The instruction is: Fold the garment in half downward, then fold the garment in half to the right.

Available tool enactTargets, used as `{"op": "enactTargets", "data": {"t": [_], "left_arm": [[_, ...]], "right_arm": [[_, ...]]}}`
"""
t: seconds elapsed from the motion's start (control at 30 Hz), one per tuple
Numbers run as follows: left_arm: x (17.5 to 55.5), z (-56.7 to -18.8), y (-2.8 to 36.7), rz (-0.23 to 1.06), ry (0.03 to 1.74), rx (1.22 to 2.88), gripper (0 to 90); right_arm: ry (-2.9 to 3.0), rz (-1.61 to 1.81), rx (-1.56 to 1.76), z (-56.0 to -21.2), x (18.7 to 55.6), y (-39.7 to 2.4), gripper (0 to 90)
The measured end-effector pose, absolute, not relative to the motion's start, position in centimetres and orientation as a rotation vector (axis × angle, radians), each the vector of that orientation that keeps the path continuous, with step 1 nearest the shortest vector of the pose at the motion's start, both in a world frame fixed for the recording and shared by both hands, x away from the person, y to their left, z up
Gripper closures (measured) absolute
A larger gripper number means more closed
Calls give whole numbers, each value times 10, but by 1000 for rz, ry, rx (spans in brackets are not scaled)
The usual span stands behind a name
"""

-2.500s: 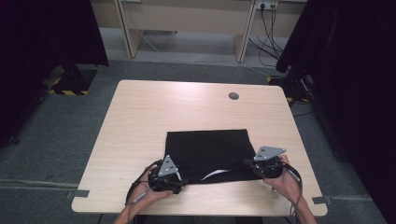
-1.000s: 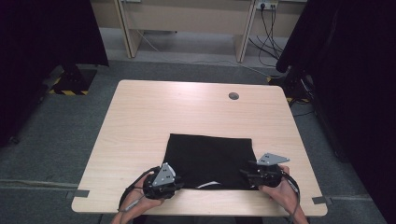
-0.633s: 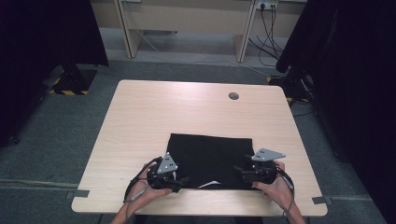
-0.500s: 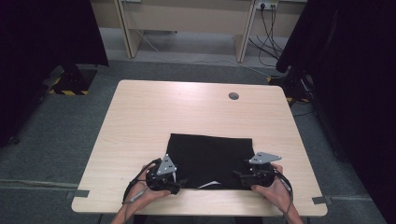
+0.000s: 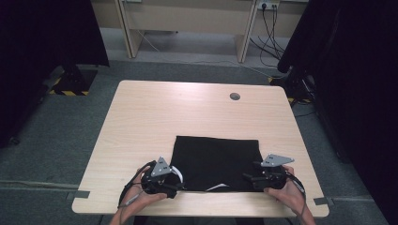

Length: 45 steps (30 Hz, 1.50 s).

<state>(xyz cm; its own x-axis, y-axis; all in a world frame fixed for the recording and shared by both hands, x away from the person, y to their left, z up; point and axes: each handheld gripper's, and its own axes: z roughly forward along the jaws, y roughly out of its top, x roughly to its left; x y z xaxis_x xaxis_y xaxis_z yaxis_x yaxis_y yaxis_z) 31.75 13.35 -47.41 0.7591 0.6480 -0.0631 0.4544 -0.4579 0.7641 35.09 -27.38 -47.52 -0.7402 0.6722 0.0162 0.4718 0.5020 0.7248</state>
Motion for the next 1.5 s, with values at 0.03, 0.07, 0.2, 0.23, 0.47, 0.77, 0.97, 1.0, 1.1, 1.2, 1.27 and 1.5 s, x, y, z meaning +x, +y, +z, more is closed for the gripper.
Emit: {"op": "enactTargets", "data": {"t": [0.03, 0.07, 0.2, 0.23, 0.47, 0.77, 0.97, 1.0, 1.1, 1.2, 1.27, 1.5], "left_arm": [[318, -474, 134, 296, 824, 2132, 212], [317, -475, 135, 291, 825, 2131, 208], [317, -476, 137, 271, 828, 2135, 177], [317, -476, 137, 268, 829, 2138, 168], [318, -481, 140, 262, 842, 2166, 122], [316, -485, 138, 342, 849, 2197, 21], [315, -486, 135, 350, 868, 2198, 0], [315, -486, 135, 350, 868, 2198, 0], [315, -486, 135, 348, 864, 2199, 0], [315, -486, 135, 347, 862, 2199, 0], [315, -486, 135, 348, 858, 2200, 0], [309, -485, 126, 344, 809, 2202, 24]], "right_arm": [[2483, 1075, 963, -475, 351, -276, 340], [2485, 1074, 959, -475, 352, -277, 340], [2489, 1063, 962, -474, 352, -284, 340], [2489, 1058, 963, -474, 353, -287, 339], [2483, 1046, 971, -473, 352, -302, 340], [2459, 1036, 1019, -472, 352, -315, 338], [2449, 1030, 1037, -472, 351, -321, 335], [2448, 1030, 1038, -472, 350, -322, 335], [2449, 1031, 1039, -472, 350, -325, 334], [2445, 1037, 1040, -473, 351, -327, 333], [2444, 1040, 1039, -473, 351, -327, 333], [2444, 1041, 1037, -473, 351, -327, 332]]}}
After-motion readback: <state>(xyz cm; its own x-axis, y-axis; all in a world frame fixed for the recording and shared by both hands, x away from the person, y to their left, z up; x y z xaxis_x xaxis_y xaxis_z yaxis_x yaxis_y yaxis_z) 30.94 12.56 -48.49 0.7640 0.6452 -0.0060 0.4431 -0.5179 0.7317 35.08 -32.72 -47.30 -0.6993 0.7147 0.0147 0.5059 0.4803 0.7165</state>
